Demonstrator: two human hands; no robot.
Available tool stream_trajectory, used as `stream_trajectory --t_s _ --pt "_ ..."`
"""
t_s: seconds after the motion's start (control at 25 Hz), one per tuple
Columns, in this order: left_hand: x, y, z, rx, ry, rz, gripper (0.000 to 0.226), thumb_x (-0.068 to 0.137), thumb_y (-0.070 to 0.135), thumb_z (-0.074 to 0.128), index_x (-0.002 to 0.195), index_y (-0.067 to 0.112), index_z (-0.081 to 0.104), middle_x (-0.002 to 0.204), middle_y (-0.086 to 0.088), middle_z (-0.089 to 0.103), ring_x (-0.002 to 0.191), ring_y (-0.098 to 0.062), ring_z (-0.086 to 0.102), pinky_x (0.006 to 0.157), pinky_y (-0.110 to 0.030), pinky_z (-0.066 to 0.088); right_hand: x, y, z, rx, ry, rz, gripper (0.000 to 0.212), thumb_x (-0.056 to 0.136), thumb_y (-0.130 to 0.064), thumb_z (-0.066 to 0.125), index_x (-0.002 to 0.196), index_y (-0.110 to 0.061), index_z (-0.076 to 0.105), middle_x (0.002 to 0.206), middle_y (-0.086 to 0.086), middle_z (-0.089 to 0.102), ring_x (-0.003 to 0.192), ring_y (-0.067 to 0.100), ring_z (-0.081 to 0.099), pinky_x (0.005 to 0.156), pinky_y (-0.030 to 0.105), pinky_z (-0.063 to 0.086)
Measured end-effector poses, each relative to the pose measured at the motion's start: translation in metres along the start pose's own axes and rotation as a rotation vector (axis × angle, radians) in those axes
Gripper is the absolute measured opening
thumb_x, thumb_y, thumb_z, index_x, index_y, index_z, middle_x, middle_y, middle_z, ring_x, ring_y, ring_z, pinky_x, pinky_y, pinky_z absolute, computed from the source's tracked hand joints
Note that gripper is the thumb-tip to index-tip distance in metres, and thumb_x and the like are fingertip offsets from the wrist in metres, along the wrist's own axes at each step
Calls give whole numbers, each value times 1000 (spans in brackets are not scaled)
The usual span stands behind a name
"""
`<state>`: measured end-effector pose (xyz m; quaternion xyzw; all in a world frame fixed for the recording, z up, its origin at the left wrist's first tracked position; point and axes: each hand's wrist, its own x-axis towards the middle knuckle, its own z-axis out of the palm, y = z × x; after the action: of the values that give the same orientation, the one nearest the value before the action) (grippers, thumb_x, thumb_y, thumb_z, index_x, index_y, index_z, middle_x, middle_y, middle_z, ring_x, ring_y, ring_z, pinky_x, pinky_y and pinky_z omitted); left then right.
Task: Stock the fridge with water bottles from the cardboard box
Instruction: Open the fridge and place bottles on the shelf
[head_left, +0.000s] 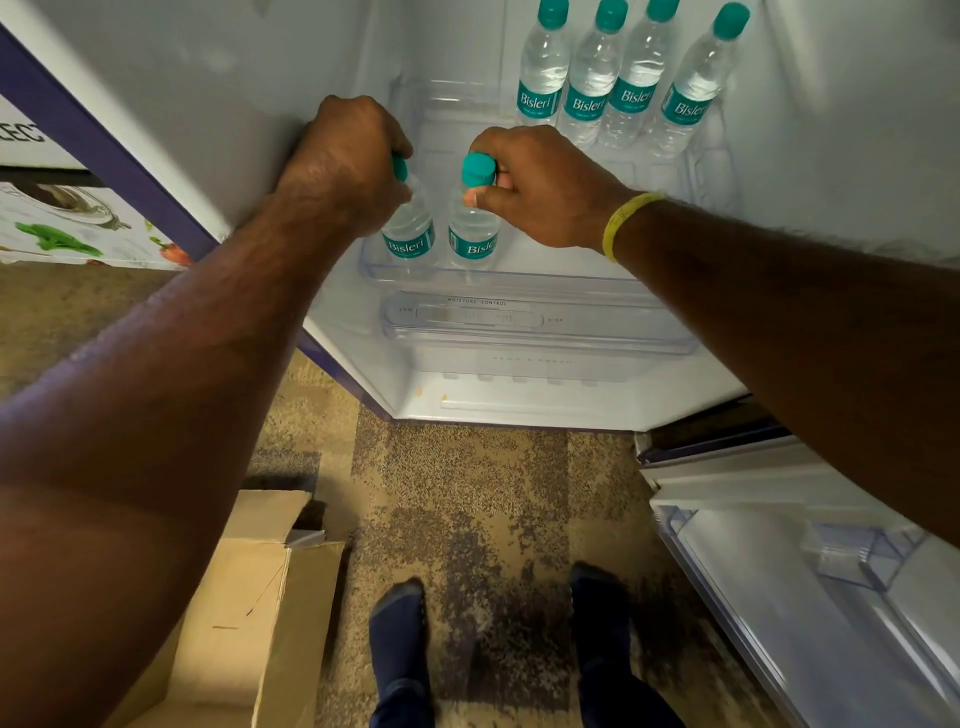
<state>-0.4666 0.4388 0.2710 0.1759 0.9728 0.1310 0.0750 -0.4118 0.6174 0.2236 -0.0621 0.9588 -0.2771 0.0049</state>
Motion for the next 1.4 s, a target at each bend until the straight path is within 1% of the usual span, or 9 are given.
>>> stream_trajectory --t_s 0.48,0.64,0.8,0.92,1.0,1.12,1.24,1.32,1.4 --pt "3 1 -2 74 -95 89 56 83 19 76 136 18 56 136 -13 54 122 -33 52 105 -41 42 -2 -2 -4 21 -35 6 42 96 -34 59 131 -12 52 122 8 62 103 21 59 88 24 44" --pt "8 4 -9 31 -142 70 69 79 19 79 141 20 48 140 -8 52 122 -30 54 100 -40 45 -7 -2 -18 42 -63 52 58 95 -33 61 144 -15 38 103 -3 57 89 14 56 81 25 44" --pt "39 15 -18 -29 -82 91 70 79 4 71 142 19 46 140 -7 52 121 -26 54 88 -29 43 -11 31 -36 77 199 166 44 91 -30 63 129 -12 53 90 3 62 80 15 59 82 32 51" --pt "76 41 -13 -99 -25 158 63 85 7 64 144 16 42 140 -10 51 123 -27 53 92 -27 41 -1 63 -56 110 464 378 36 88 -27 65 120 -11 57 107 5 65 90 16 62 86 26 51" --pt "98 63 -6 -137 -6 195 62 87 11 64 145 14 41 143 -10 48 127 -27 50 100 -28 41 11 76 -76 80 513 448 37 90 -25 63 123 -11 54 115 3 63 99 16 61 84 18 46" --pt "119 91 10 -139 -20 256 69 91 14 64 151 16 30 154 -8 34 139 -27 37 112 -34 33 32 83 -102 -23 382 498 48 95 -25 56 139 -14 42 110 0 58 94 14 55 83 21 44" --pt "131 110 21 -87 -96 320 76 92 13 64 154 17 20 161 -5 21 145 -27 27 115 -36 28 51 88 -105 -107 202 470 58 96 -29 55 147 -16 33 126 9 60 101 23 62 88 31 50" --pt "140 114 24 -22 -159 312 70 93 14 62 153 14 25 158 -6 28 142 -28 32 113 -38 31 58 91 -100 -148 127 481 56 96 -31 55 146 -16 35 136 10 54 109 27 61 86 30 49" --pt "147 114 27 42 -178 324 60 93 16 63 147 11 37 150 -10 39 135 -30 41 109 -38 36 59 96 -94 -132 79 498 55 95 -30 57 144 -17 37 136 10 52 104 27 62 80 29 50"
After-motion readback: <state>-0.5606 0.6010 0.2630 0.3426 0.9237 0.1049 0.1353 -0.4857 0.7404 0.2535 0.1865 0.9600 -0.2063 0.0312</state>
